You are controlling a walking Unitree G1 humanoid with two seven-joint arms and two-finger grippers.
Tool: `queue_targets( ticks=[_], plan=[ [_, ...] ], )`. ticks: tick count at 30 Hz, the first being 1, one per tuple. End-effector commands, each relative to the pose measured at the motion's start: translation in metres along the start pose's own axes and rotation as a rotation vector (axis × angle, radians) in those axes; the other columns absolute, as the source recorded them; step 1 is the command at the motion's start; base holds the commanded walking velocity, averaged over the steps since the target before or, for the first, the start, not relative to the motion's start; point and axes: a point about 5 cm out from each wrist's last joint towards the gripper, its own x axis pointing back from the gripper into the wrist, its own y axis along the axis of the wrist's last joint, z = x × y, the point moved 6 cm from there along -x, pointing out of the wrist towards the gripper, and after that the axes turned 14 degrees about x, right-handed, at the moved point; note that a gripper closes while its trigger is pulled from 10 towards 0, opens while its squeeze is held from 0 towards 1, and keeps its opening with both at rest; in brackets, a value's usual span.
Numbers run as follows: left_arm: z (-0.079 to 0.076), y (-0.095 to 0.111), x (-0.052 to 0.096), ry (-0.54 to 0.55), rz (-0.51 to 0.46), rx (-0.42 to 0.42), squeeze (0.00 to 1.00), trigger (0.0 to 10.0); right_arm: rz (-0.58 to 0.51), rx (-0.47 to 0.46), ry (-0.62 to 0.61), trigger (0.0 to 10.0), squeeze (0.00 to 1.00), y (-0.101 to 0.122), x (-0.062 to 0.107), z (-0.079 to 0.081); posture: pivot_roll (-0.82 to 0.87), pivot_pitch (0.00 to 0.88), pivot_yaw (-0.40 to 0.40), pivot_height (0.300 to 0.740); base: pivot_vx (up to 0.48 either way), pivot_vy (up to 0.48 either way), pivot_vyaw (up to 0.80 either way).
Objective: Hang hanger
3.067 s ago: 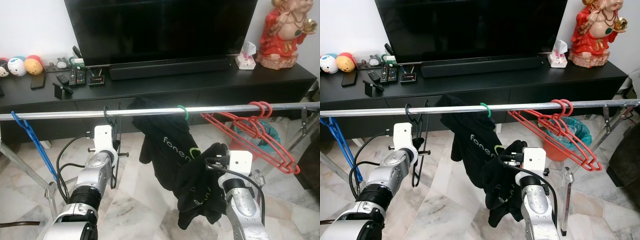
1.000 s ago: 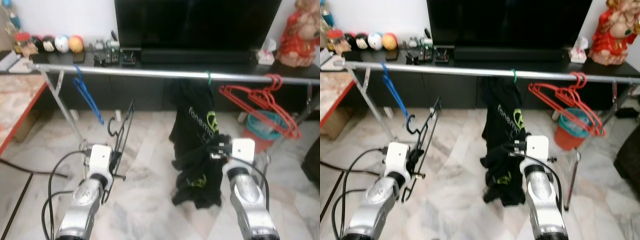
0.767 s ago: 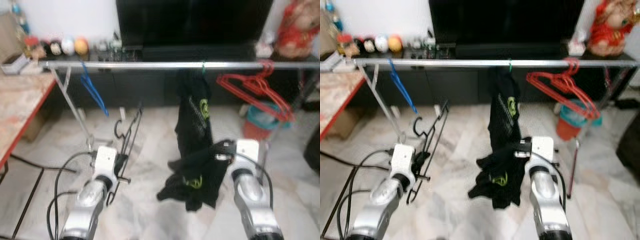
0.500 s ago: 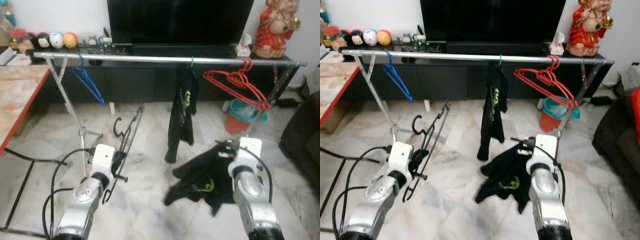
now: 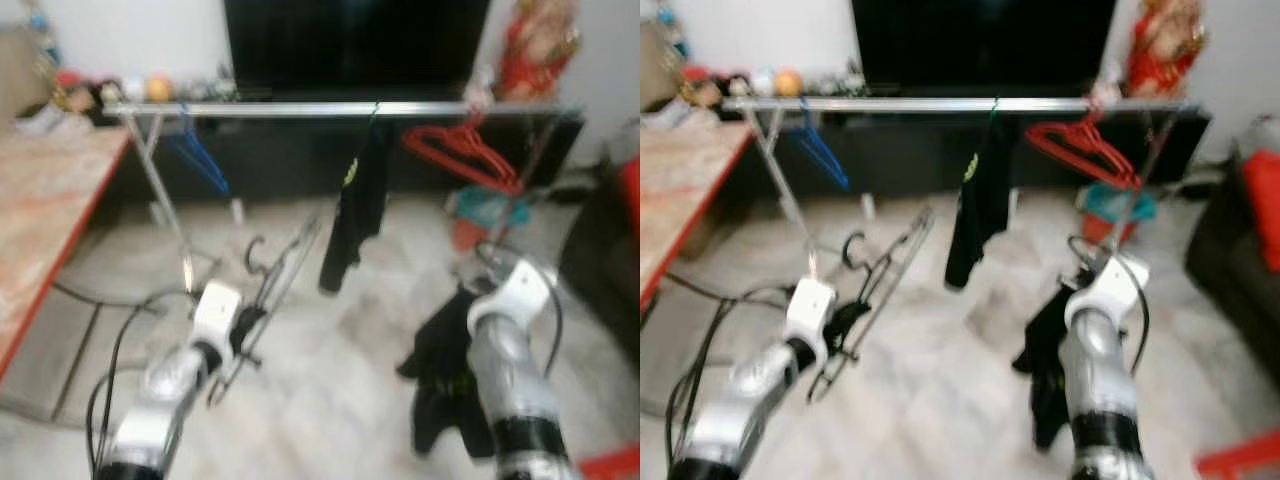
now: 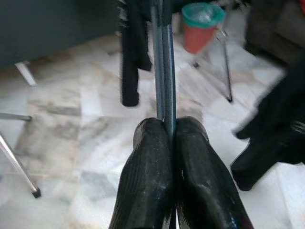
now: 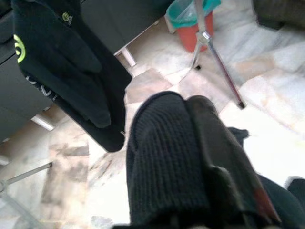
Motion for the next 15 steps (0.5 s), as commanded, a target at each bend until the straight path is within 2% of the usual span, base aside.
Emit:
queue_targets(
  ticks=[1, 2, 6, 8, 12, 15],
  plan=[
    [-0.004, 0.009, 0.0, -0.04, 0.004, -0.027, 0.0, 10.0, -0.022, -0.039, -0.012, 10.0, 0.0, 0.012, -0.002, 0.003, 0.04, 0.0, -0.008, 0.74, 0.0, 0.0, 0.0],
    [-0.014, 0.005, 0.002, -0.125, 0.069, -0.055, 0.0, 10.0, -0.015, -0.061, -0.052, 10.0, 0.0, 0.017, -0.004, 0.002, 0.05, 0.0, -0.007, 0.74, 0.0, 0.0, 0.0],
    [-0.021, 0.001, 0.005, -0.187, 0.12, -0.068, 0.0, 10.0, -0.007, -0.073, -0.071, 10.0, 0.0, 0.019, -0.006, 0.003, 0.05, 0.0, -0.006, 0.74, 0.0, 0.0, 0.0],
    [-0.028, -0.003, 0.009, -0.248, 0.174, -0.079, 0.0, 10.0, 0.002, -0.102, -0.084, 10.0, 0.0, 0.02, -0.007, 0.004, 0.05, 0.0, -0.004, 0.74, 0.0, 0.0, 0.0],
    [-0.04, -0.011, 0.02, -0.352, 0.273, -0.096, 0.0, 10.0, 0.011, -0.102, -0.115, 10.0, 0.0, 0.021, -0.01, 0.004, 0.05, 0.0, -0.001, 0.74, 0.0, 0.0, 0.0],
    [-0.046, -0.01, 0.025, -0.405, 0.297, -0.098, 0.0, 10.0, 0.016, -0.108, -0.118, 10.0, 0.0, 0.021, -0.01, 0.006, 0.05, 0.0, -0.001, 0.74, 0.0, 0.0, 0.0]
  ],
)
